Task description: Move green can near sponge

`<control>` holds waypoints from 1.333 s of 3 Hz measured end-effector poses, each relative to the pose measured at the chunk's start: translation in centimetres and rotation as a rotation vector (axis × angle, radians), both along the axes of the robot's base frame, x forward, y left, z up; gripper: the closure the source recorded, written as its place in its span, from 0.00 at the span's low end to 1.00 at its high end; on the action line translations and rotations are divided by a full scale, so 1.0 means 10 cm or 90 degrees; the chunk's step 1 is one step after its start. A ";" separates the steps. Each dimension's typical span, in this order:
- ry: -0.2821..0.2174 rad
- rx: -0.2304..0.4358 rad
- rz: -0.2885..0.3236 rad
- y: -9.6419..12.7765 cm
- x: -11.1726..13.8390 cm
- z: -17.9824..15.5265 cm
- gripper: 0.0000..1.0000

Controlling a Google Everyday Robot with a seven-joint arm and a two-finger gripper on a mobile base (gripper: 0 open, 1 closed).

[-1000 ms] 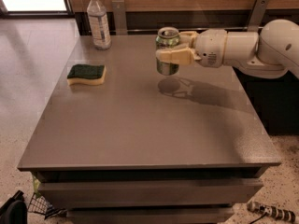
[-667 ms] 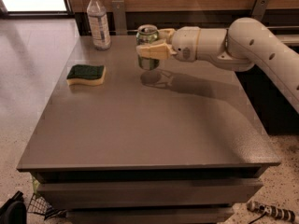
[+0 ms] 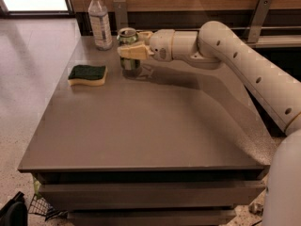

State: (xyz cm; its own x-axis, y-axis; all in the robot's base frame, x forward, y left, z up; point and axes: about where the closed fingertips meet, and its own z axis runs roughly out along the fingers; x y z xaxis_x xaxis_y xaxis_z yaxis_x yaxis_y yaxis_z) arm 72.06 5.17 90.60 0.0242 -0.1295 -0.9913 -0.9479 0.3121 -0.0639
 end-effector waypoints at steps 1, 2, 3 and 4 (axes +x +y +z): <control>-0.004 -0.006 0.015 0.21 -0.05 -0.05 1.00; -0.007 -0.013 0.024 0.35 -0.12 -0.14 0.97; -0.006 -0.012 0.026 0.37 -0.12 -0.13 0.75; -0.006 -0.011 0.031 0.42 -0.13 -0.13 0.36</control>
Offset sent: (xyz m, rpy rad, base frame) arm -0.0163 0.0396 -0.0258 -0.0350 -0.0169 0.0366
